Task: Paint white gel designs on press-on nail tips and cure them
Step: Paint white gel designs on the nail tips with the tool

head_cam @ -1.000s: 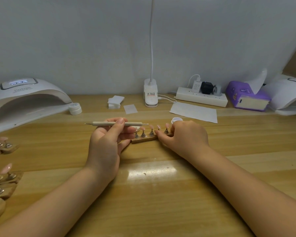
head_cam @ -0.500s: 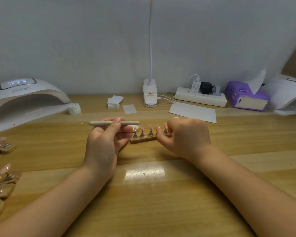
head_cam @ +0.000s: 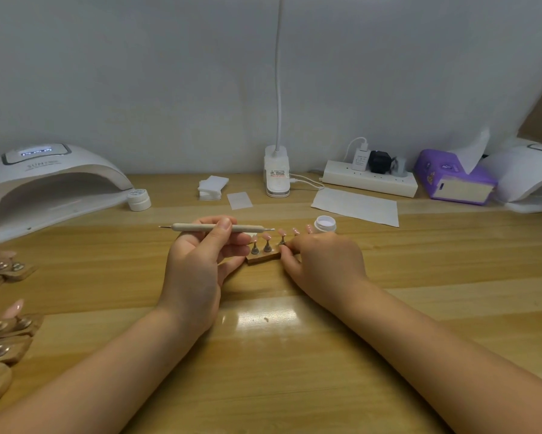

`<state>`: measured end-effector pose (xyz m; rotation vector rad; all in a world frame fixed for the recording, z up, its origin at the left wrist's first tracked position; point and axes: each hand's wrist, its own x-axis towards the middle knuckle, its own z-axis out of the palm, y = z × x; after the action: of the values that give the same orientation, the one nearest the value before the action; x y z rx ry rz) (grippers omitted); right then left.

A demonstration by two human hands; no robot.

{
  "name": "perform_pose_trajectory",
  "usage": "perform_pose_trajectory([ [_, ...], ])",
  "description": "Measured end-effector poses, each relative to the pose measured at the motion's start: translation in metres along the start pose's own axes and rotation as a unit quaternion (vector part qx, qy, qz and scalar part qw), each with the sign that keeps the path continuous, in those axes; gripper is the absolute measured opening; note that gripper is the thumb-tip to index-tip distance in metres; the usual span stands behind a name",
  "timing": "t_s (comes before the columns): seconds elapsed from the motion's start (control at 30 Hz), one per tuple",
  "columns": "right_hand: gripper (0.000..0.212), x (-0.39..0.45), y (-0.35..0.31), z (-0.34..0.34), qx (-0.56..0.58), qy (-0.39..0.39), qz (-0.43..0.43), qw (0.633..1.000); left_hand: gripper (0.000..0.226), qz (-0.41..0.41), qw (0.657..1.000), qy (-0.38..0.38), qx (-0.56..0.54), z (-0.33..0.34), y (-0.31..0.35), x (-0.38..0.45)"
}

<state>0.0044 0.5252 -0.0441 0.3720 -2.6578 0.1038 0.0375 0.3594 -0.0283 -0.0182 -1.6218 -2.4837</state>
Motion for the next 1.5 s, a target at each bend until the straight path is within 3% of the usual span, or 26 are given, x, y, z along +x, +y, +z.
perform_pose_trajectory([
  [0.7, 0.038, 0.005, 0.002, 0.001, 0.015, -0.005, 0.003, 1.0, 0.013, -0.016, 1.0, 0.005, 0.012, -0.002, 0.001, 0.001],
  [0.9, 0.029, -0.002, 0.004, -0.006, 0.122, 0.015, 0.011, 0.992, 0.021, -0.092, 0.991, 0.033, -0.09, 0.003, 0.004, 0.002],
  [1.03, 0.023, -0.004, 0.005, -0.01, 0.16, 0.03, 0.019, 0.986, 0.02, -0.123, 0.987, 0.038, -0.097, 0.004, 0.004, 0.003],
  [1.27, 0.016, -0.005, 0.002, -0.014, 0.236, 0.017, 0.024, 0.971, 0.019, -0.071, 0.994, 0.053, -0.069, -0.001, 0.004, 0.009],
  [1.5, 0.01, -0.004, 0.0, -0.013, 0.412, 0.02, 0.075, 0.908, 0.025, 0.024, 0.999, 0.017, -0.011, 0.0, 0.004, 0.006],
])
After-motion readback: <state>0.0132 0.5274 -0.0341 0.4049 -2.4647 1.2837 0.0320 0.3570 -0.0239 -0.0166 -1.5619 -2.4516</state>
